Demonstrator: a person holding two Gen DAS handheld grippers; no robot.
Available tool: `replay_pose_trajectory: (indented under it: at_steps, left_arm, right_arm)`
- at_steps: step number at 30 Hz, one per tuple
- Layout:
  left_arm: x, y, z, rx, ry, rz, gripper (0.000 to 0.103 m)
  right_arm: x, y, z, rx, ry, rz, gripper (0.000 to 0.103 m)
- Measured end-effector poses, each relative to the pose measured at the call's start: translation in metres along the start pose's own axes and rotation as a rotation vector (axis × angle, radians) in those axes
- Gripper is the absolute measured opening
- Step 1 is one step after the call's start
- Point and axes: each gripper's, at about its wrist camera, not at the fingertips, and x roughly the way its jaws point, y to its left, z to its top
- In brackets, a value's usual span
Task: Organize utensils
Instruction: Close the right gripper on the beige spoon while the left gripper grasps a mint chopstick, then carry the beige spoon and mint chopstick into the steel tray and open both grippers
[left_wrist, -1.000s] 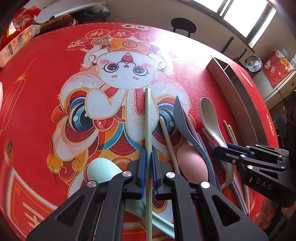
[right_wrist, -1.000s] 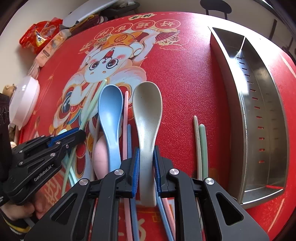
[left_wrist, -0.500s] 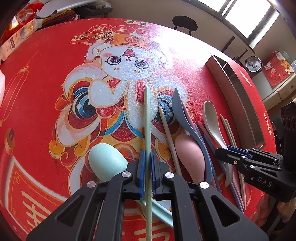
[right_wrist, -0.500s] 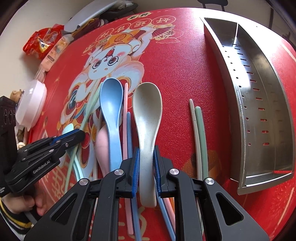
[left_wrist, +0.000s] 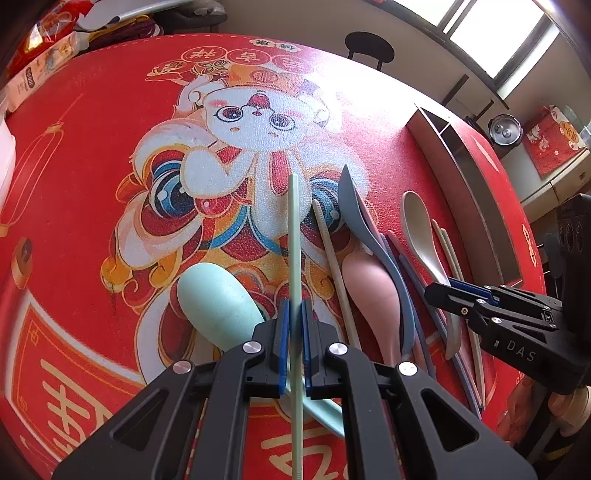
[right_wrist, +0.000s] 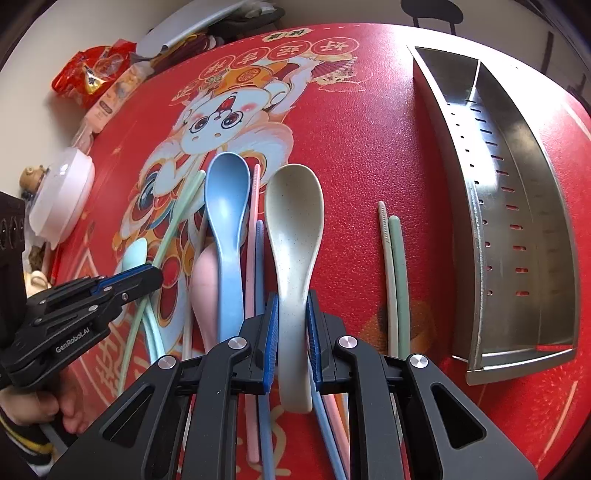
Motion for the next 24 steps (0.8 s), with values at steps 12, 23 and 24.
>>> replay_pose_trajectory:
  at_steps: [12,23,24]
  left_arm:
    - [-0.024,-0.003,0.001,-0.024,-0.022,-0.003,0.006]
    - [-0.039,-0.058,0.045,0.069,-0.069,-0.08,0.006]
    - [-0.038,-0.068,0.051,0.088,-0.074,-0.091,0.006]
  right_arm:
    - [-0.016,-0.003,-0.004,0.004,-0.034,0.025,0.015]
    - [-0.076,-0.037,0.014,0.0,-0.134,0.017,0.015]
    - [-0.082,-0.046,0.016,0.007,-0.139,0.009,0.015]
